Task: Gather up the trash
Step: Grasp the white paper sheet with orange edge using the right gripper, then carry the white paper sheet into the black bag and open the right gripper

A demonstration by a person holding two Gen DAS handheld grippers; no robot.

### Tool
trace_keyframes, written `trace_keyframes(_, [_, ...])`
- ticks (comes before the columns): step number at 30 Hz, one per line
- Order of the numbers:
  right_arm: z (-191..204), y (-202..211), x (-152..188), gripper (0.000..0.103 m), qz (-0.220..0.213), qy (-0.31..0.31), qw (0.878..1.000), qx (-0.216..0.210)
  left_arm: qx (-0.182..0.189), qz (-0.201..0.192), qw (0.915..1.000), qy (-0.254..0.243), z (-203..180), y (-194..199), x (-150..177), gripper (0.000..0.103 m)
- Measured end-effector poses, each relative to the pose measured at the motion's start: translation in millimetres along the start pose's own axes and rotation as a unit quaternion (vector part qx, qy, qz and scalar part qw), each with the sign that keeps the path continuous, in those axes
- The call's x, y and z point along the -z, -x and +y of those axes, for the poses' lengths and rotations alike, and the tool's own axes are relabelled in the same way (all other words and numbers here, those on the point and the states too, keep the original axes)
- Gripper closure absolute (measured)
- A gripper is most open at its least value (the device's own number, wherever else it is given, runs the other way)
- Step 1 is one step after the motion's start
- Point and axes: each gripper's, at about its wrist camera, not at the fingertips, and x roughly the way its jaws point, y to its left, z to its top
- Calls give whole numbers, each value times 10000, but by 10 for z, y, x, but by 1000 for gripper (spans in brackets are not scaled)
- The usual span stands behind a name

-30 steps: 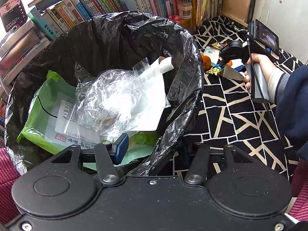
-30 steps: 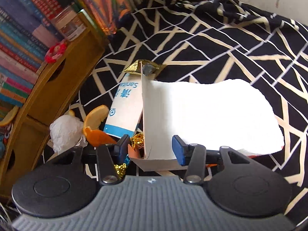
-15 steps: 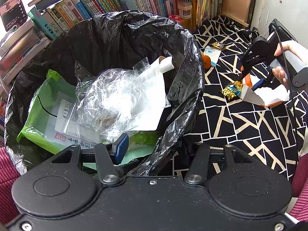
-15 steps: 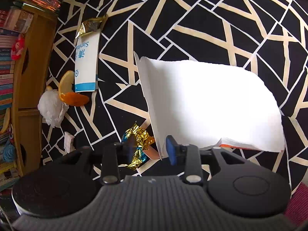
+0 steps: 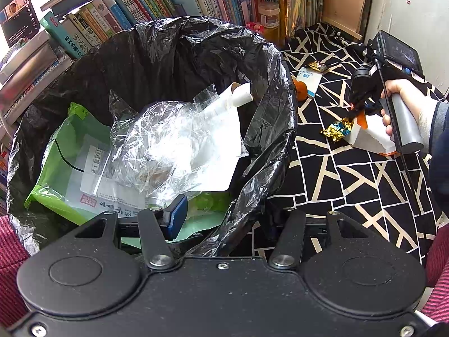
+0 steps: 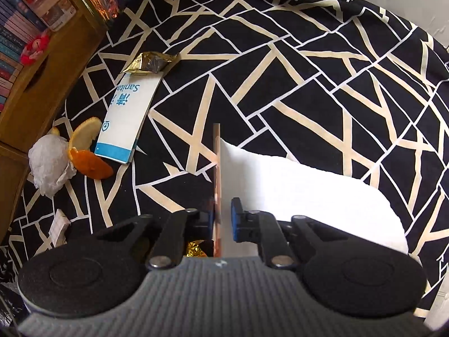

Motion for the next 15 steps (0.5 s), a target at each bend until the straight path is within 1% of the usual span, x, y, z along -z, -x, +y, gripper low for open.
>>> trace_keyframes(1, [4, 30, -8, 100, -24, 0, 9999, -104, 2, -2, 10000, -1, 0, 1, 0, 52])
trace_keyframes(3, [46, 136, -23, 100, -282, -25, 9994, -175, 2, -1, 10000, 2, -1, 0, 0, 52])
trace_keyframes(7, [129, 393, -116, 100, -691, -144, 9958, -585, 4, -1, 10000, 7, -1, 0, -1, 52])
trace_keyframes(9, [189, 575, -153, 100, -941, -147, 9920, -831, 3, -2, 10000, 3, -5, 1, 0, 52])
trace_keyframes(11, [238, 748, -166, 100, -1182, -76, 9868, -1103, 2, -3, 10000, 1, 0, 1, -1, 52])
trace_keyframes(14, [300, 1032, -173, 100, -1577, 24, 9736, -1648, 1, -4, 10000, 2, -4, 3, -1, 52])
trace_keyframes(15, [313, 1105, -171, 100, -1625, 43, 9688, -1870, 0, -5, 10000, 1, -6, 3, -1, 52])
